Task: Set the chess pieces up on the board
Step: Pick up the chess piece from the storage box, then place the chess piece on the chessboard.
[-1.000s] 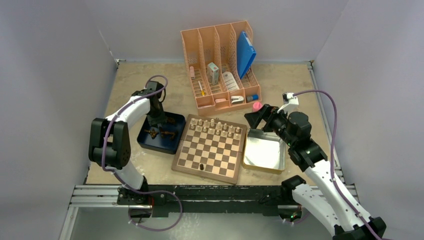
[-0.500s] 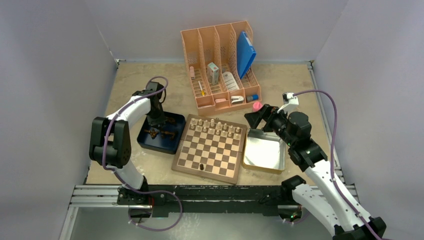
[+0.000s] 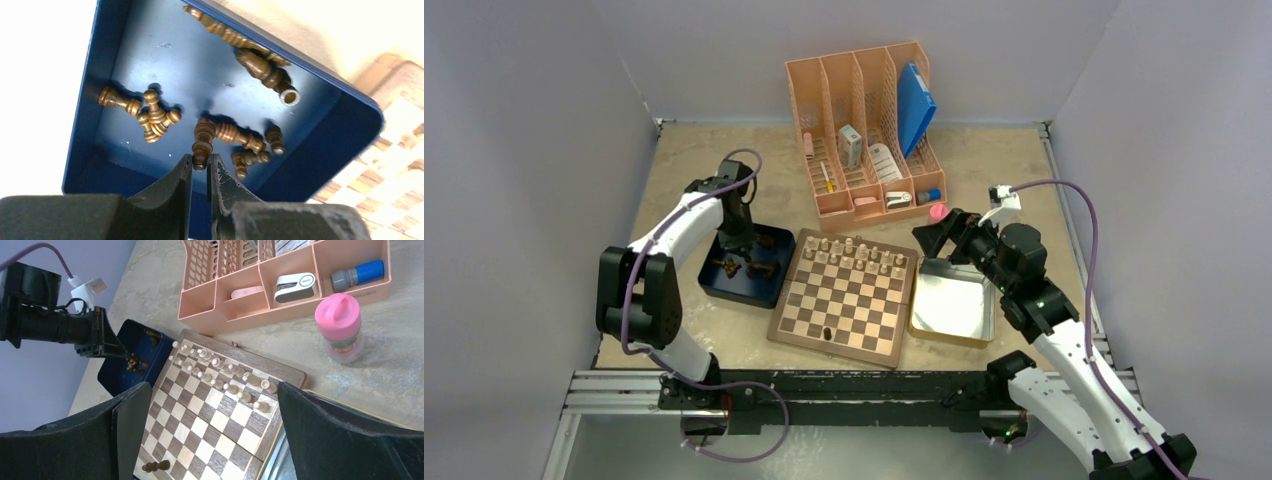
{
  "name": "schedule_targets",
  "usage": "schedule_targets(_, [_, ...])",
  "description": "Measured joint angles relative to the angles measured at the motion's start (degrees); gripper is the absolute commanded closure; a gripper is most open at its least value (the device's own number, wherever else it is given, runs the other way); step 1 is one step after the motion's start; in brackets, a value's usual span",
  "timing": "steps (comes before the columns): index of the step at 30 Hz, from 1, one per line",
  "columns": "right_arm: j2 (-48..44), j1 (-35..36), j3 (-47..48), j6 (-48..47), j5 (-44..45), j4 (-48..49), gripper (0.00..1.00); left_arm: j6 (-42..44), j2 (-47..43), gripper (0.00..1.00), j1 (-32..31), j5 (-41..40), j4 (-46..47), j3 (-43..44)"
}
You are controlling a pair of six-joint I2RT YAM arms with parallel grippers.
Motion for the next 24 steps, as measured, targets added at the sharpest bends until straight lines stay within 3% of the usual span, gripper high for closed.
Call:
schedule_targets(11, [2.01, 0.00, -0.28, 0.00, -1.25, 0.50, 0.02, 0.50, -4.02, 0.91, -10.05, -1.07, -4.42, 4.63])
schedule_targets(24, [1.75, 0.00, -0.28, -0.02, -1.16, 0.46, 0.01, -2.08, -16.04, 0.90, -18.08, 1.88, -8.55, 0.55])
